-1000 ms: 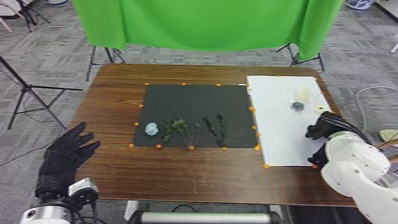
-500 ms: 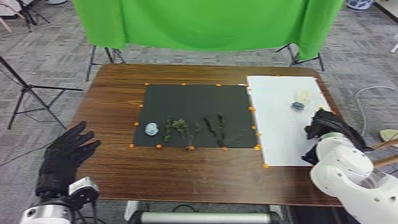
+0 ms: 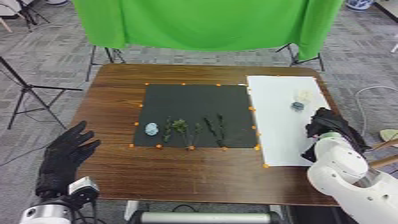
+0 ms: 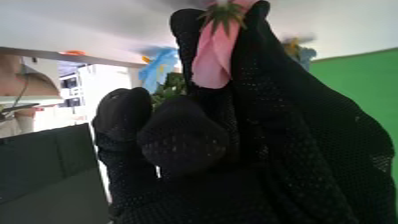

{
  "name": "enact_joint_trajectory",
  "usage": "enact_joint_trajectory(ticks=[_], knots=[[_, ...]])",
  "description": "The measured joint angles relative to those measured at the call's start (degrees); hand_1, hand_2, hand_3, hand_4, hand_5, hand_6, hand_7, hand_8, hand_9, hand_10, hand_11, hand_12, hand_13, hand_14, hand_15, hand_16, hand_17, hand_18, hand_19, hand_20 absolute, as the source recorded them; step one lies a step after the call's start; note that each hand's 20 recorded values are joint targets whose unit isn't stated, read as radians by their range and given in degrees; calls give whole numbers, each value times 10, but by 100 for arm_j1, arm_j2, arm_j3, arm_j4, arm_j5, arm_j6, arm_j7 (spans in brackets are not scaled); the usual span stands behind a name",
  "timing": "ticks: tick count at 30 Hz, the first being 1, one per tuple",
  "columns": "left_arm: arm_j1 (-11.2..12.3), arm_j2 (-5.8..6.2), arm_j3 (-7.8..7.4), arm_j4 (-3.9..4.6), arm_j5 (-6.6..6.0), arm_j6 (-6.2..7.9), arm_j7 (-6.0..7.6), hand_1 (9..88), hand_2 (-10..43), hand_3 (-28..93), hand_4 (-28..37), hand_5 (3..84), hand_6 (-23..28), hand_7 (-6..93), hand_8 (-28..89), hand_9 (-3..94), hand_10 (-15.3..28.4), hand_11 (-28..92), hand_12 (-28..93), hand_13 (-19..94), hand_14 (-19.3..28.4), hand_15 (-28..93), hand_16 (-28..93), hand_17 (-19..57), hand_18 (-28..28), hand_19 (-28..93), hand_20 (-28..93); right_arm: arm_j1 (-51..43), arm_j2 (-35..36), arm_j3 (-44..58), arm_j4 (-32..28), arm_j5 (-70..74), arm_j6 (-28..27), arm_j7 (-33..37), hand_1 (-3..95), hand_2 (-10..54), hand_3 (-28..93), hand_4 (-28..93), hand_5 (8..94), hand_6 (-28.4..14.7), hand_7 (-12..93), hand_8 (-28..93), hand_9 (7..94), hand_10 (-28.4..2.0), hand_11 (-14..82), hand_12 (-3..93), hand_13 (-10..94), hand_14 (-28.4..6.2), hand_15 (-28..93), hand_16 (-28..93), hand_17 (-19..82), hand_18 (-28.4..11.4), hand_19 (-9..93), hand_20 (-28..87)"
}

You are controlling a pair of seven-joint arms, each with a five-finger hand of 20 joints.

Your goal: Arrange flowers

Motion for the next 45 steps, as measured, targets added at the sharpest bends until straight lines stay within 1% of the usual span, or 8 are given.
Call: enact_joint_trajectory(ticks=[10, 16, 21, 27, 30, 33, 38, 45], knots=[[19, 50, -26, -2, -5, 4, 20, 253, 71, 817, -188, 355, 96, 134, -98, 310, 185, 271, 78, 254, 253, 495, -99, -77, 237, 651, -62, 576, -29, -508, -213, -183, 209, -186, 572, -95, 827, -283, 771, -10, 421, 1, 930, -83, 144, 347, 883, -17, 762, 160, 451, -235, 932, 366], [35, 62, -64, -8, -5, 5, 20, 253, 71, 817, -187, 355, 96, 134, -98, 309, 184, 269, 76, 252, 252, 494, -99, -77, 236, 650, -61, 1288, -368, -1128, -258, -191, 207, -540, 571, -95, 830, -283, 772, -11, 418, 6, 931, -83, 142, 350, 883, -17, 763, 164, 451, -235, 932, 369], [28, 76, -72, -9, -3, 5, 16, 253, 71, 817, -187, 354, 96, 134, -97, 306, 182, 269, 75, 250, 250, 492, -99, -78, 235, 648, -60, 2108, -939, -1936, -74, -168, 176, -799, 570, -95, 832, -283, 772, -11, 418, 8, 931, -83, 142, 350, 883, -17, 763, 167, 451, -234, 932, 371], [-2, 99, -65, -6, -2, 4, 12, 251, 72, 816, -184, 350, 94, 133, -97, 302, 181, 268, 74, 245, 247, 489, -100, -78, 234, 646, -58, 2993, -1843, -2795, 453, -122, 184, -1024, 568, -95, 835, -283, 772, -10, 419, 9, 931, -83, 143, 352, 883, -17, 767, 169, 452, -233, 932, 371], [-53, 107, -64, 5, -1, -2, -2, 251, 73, 816, -182, 349, 94, 132, -96, 298, 180, 267, 72, 245, 245, 487, -100, -78, 233, 644, -56, 3220, -2364, -2884, 803, -111, 134, -1273, 568, -95, 837, -283, 773, -10, 419, 9, 932, -84, 144, 351, 882, -18, 769, 170, 452, -234, 932, 372], [-127, 128, -62, 19, 6, -9, -25, 251, 73, 815, -181, 348, 94, 131, -96, 296, 180, 267, 71, 242, 243, 485, -101, -78, 232, 643, -55, 3240, -2940, -2638, 1161, -119, -64, -1553, 568, -95, 838, -283, 773, -10, 419, 9, 932, -84, 145, 351, 881, -19, 772, 171, 452, -233, 932, 373], [-349, 196, -7, 101, 11, -49, -50, 250, 72, 815, -177, 345, 95, 128, -94, 289, 177, 269, 68, 238, 241, 483, -100, -78, 231, 642, -51, 3336, -3640, -2680, 1546, -11, -59, -1457, 569, -95, 840, -283, 771, -10, 421, 12, 932, -85, 145, 350, 880, -21, 774, 172, 452, -233, 932, 374], [-870, 312, 208, 310, 21, -197, -68, 249, 70, 816, -179, 348, 94, 131, -94, 290, 175, 274, 68, 236, 238, 484, -100, -78, 231, 641, -48, 3702, -3985, -3411, 1741, 592, 399, -1007, 568, -95, 838, -283, 767, -7, 423, 9, 930, -84, 144, 346, 879, -22, 775, 171, 452, -233, 932, 375]])
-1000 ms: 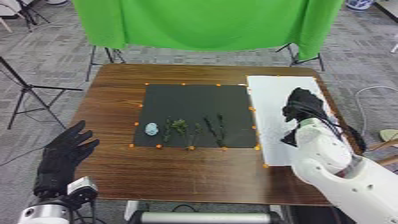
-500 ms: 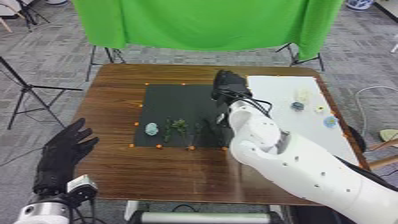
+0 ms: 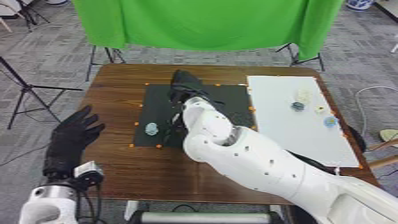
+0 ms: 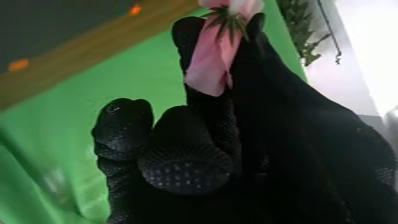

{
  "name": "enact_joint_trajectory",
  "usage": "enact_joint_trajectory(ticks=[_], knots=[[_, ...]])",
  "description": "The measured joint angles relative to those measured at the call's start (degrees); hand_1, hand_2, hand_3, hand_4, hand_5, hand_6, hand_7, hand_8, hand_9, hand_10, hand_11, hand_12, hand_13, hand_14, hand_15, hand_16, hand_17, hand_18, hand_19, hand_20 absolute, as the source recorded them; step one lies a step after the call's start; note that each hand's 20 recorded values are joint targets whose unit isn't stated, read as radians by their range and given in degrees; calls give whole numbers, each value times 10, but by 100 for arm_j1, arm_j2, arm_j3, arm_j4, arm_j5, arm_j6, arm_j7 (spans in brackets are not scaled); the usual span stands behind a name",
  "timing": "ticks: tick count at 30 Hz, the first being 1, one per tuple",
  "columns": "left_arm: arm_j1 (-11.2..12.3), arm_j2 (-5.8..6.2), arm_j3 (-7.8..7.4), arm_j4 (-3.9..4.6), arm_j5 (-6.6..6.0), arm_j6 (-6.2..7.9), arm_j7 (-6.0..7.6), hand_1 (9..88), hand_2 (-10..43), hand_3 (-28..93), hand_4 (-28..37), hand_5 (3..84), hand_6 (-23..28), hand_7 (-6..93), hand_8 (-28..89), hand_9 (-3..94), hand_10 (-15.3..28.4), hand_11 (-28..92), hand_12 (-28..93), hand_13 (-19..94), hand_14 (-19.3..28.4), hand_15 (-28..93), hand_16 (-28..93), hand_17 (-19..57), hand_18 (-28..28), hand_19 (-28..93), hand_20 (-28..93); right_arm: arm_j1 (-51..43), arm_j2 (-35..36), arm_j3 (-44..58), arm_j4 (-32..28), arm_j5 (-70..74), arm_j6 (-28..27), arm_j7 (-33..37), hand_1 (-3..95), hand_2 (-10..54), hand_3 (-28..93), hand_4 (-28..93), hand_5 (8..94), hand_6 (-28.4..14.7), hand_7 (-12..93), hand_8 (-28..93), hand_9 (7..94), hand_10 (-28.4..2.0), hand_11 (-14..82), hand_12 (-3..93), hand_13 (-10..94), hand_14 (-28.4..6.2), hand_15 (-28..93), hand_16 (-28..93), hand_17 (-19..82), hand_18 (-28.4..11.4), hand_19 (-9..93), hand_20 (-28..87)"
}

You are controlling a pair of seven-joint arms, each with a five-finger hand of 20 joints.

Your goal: Arrange flowers

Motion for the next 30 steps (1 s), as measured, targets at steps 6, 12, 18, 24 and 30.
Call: enact_joint_trajectory(ticks=[6, 12, 18, 24, 30], knots=[[-474, 76, 211, 137, 18, -107, -8, 249, 68, 821, -182, 349, 94, 134, -96, 289, 173, 277, 67, 236, 235, 485, -100, -78, 230, 639, -44, 276, -101, -462, 346, 209, 361, 280, 567, -95, 834, -283, 762, -2, 423, 5, 928, -82, 142, 344, 879, -21, 775, 169, 451, -231, 932, 374], [-732, 130, 270, 176, 52, -233, -42, 257, 76, 810, -187, 359, 100, 133, -97, 314, 191, 276, 74, 265, 264, 509, -95, -72, 251, 670, -38, 409, -166, -577, 571, 470, 566, 488, 557, -95, 817, -283, 749, 2, 422, -6, 919, -76, 136, 341, 872, -19, 774, 168, 438, -222, 932, 370], [-731, 149, 264, 175, 64, -287, -45, 261, 78, 803, -187, 366, 104, 129, -93, 325, 194, 269, 84, 275, 271, 524, -97, -68, 256, 685, -47, 408, -293, -483, 665, 1357, 1000, 499, 551, -95, 814, -283, 717, 1, 440, -38, 889, -69, 134, 328, 851, -12, 785, 164, 424, -211, 932, 355], [-735, 236, 299, 175, 52, -274, 15, 260, 77, 804, -183, 368, 104, 129, -92, 320, 191, 263, 88, 267, 267, 525, -101, -68, 254, 689, -64, 505, -447, -584, 767, 1951, 1502, 517, 530, -95, 807, -283, 693, -8, 430, -48, 870, -75, 125, 317, 838, -11, 790, 162, 414, -204, 932, 348], [-745, 247, 298, 178, 52, -280, 14, 261, 78, 802, -185, 370, 107, 128, -92, 326, 196, 263, 89, 272, 272, 526, -102, -70, 255, 691, -76, 608, -502, -629, 798, 1924, 1445, 661, 508, -95, 795, -283, 660, -13, 438, -59, 843, -80, 125, 310, 823, -8, 798, 157, 404, -199, 932, 342]])
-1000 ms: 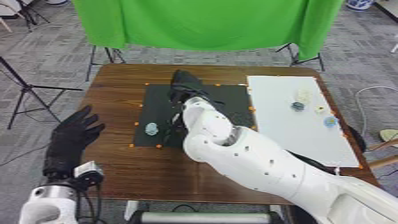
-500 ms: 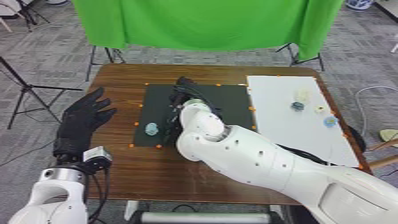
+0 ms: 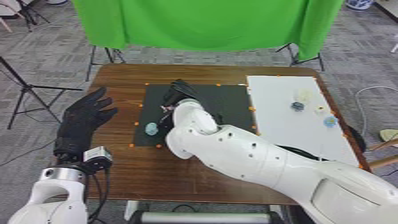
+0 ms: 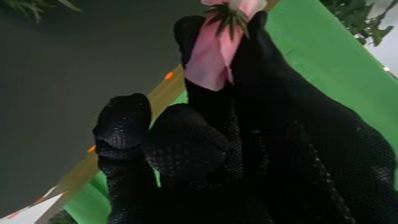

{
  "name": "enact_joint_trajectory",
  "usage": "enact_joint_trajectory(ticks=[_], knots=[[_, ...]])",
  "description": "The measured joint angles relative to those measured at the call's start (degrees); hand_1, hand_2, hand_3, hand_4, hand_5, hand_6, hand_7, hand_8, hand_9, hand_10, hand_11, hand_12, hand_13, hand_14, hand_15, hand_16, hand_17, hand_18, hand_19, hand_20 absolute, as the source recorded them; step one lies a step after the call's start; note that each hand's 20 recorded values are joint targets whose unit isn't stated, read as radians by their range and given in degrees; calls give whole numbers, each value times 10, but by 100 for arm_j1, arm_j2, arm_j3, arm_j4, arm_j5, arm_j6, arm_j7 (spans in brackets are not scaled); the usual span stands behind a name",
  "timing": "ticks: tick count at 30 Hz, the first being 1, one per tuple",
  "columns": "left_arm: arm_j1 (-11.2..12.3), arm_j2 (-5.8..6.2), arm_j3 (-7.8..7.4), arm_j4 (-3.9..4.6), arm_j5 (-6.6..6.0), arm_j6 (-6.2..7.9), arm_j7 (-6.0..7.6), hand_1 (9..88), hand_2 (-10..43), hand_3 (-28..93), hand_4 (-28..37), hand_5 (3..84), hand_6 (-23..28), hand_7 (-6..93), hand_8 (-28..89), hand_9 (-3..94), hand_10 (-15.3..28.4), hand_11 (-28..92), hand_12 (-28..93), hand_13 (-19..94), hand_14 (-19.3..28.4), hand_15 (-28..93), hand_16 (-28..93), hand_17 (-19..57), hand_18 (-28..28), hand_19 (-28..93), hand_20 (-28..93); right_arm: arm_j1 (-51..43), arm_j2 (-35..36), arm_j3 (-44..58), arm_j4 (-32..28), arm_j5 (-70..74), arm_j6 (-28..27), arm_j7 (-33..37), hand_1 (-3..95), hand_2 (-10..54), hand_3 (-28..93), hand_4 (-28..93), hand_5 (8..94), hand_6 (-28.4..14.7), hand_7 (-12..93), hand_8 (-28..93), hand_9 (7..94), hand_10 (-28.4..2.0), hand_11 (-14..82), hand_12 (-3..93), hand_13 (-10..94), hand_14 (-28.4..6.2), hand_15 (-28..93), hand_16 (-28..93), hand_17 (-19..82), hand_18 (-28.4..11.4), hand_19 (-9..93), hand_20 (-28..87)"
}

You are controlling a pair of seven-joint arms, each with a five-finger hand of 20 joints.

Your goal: Arrange flowers

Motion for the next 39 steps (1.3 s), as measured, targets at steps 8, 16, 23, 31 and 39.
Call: enact_joint_trajectory(ticks=[8, 16, 23, 31, 39], knots=[[0, 0, 2, 9, -1, 6, 14, 267, 83, 792, -189, 378, 112, 125, -89, 346, 204, 255, 103, 297, 283, 526, -98, -69, 262, 705, -106, -42, -38, 175, 19, -4, -185, 112, 488, -95, 787, -283, 624, -21, 455, -84, 795, -87, 160, 275, 805, -3, 803, 145, 392, -194, 932, 333], [0, 17, 20, 20, -6, 26, 45, 274, 88, 781, -192, 389, 122, 119, -85, 371, 218, 242, 114, 338, 284, 521, -94, -70, 274, 720, -130, -42, -55, 207, 20, 15, -236, 143, 450, -95, 799, -283, 604, -25, 434, -78, 744, -102, 232, 208, 793, -3, 805, 139, 382, -194, 932, 325], [0, 42, 32, 23, -7, 65, 58, 277, 90, 774, -191, 393, 125, 114, -81, 386, 225, 230, 129, 359, 284, 518, -87, -69, 280, 735, -165, -71, -77, 310, 20, 16, -321, 144, 424, -95, 816, -283, 596, -25, 410, -81, 710, -119, 283, 166, 785, -4, 807, 133, 375, -193, 932, 323], [7, 46, 31, 23, -7, 89, 70, 281, 92, 767, -190, 399, 128, 111, -78, 400, 229, 220, 142, 382, 284, 511, -79, -66, 283, 753, -208, -161, -99, 464, 11, 40, -487, 138, 379, -95, 862, -283, 588, -24, 382, -194, 678, -132, 303, 141, 769, -9, 812, 127, 360, -196, 932, 322], [8, 55, 30, 23, -6, 106, 74, 284, 92, 763, -190, 401, 129, 109, -77, 404, 229, 218, 146, 390, 284, 511, -74, -64, 284, 764, -241, -189, -102, 500, 1, 124, -569, 126, 357, -95, 864, -283, 568, -35, 384, -213, 655, -143, 303, 139, 756, -16, 819, 123, 350, -201, 932, 322]])
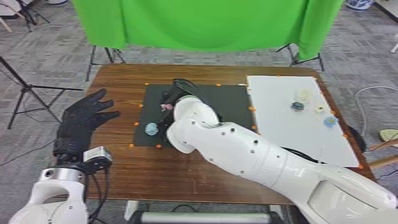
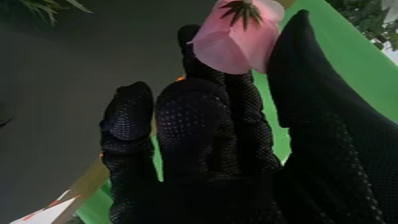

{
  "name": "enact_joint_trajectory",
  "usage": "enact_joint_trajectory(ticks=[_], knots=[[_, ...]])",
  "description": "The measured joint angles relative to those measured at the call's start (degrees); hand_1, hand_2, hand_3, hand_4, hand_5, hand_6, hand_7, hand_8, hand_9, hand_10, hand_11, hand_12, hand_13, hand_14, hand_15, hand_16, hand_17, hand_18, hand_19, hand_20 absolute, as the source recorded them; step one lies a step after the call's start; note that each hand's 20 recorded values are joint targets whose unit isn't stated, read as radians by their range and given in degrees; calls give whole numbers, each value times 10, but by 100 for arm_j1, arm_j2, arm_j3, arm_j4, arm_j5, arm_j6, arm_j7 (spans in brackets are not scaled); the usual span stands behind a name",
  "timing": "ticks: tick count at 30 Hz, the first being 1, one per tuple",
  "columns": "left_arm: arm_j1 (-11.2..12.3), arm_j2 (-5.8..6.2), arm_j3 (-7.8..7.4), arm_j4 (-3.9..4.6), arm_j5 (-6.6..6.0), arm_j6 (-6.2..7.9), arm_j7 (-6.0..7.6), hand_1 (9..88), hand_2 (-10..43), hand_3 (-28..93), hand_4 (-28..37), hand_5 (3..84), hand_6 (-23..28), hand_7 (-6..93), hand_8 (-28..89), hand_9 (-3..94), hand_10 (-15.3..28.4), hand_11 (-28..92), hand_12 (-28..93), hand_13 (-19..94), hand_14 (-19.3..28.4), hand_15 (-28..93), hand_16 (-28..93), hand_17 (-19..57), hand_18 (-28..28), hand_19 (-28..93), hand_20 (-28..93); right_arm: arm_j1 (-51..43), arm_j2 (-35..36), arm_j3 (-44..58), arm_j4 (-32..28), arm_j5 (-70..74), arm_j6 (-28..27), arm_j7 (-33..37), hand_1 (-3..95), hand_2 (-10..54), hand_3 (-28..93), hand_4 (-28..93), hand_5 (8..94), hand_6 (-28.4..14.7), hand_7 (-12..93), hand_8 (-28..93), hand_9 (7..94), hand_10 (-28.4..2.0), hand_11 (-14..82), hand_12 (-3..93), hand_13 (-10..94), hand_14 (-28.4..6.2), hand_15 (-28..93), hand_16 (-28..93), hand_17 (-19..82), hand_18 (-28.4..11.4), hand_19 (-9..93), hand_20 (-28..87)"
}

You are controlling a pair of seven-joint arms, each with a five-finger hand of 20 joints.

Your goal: Arrange flowers

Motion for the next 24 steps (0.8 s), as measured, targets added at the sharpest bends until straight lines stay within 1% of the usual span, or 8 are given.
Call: enact_joint_trajectory(ticks=[2, 6, 14, 21, 24], knots=[[1, 6, 1, 0, 0, 8, 4, 284, 92, 762, -190, 401, 130, 108, -77, 405, 231, 216, 147, 392, 284, 510, -73, -63, 284, 766, -246, -9, 0, 20, -6, 8, -47, -1, 353, -95, 865, -283, 561, -39, 384, -212, 642, -149, 303, 138, 750, -18, 820, 122, 345, -201, 932, 321], [1, 15, 3, 1, 0, 11, 8, 284, 92, 760, -189, 403, 131, 107, -76, 406, 232, 214, 150, 397, 284, 508, -71, -63, 284, 770, -258, -48, -9, 104, -19, 15, -164, 0, 343, -95, 868, -283, 552, -43, 384, -213, 629, -151, 306, 137, 744, -20, 824, 117, 340, -202, 932, 318], [1, 15, 2, 2, 0, 10, 6, 285, 87, 763, -189, 403, 130, 107, -75, 409, 231, 213, 151, 398, 284, 507, -69, -63, 284, 772, -270, -68, -10, 141, -34, 48, -232, -24, 325, -95, 863, -283, 540, -53, 376, -212, 607, -161, 304, 132, 733, -24, 831, 110, 333, -205, 932, 315], [14, 15, -4, 2, 2, 9, 4, 283, 86, 765, -189, 403, 129, 107, -76, 405, 230, 211, 150, 388, 284, 508, -69, -64, 283, 771, -272, -93, -10, 184, -57, 42, -301, -32, 324, -95, 864, -283, 538, -57, 372, -209, 602, -164, 305, 131, 729, -30, 834, 105, 329, -210, 932, 315], [64, 14, -29, -4, 0, 11, 8, 280, 84, 770, -189, 402, 125, 110, -77, 399, 225, 216, 149, 372, 284, 514, -70, -64, 278, 767, -270, -75, 11, 95, -89, -10, -298, -53, 330, -95, 865, -283, 539, -58, 372, -209, 602, -165, 305, 130, 729, -31, 833, 102, 329, -212, 932, 315]])
